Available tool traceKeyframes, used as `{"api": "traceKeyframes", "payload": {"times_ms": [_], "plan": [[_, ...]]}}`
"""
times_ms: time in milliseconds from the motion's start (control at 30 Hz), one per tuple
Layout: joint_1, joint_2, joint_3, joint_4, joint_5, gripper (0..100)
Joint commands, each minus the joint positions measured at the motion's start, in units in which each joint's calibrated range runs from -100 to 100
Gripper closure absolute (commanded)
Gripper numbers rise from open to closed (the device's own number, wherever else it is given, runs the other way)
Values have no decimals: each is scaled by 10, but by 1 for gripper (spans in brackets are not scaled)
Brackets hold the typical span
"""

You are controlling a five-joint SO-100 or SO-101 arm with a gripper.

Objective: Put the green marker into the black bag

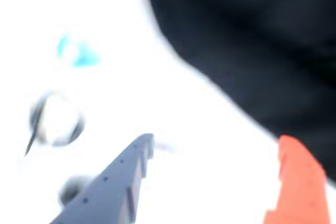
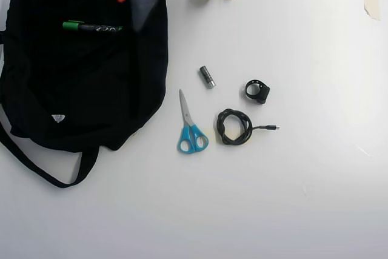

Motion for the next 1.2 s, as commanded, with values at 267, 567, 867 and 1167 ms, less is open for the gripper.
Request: {"api": "traceKeyframes", "payload": {"times_ms": [267,567,867,1167], "plan": [[-239,-207,126,-2,-27,98],[-239,-406,464,-164,80,98],[-246,-740,838,-289,102,98],[-246,-925,1023,-221,149,97]]}}
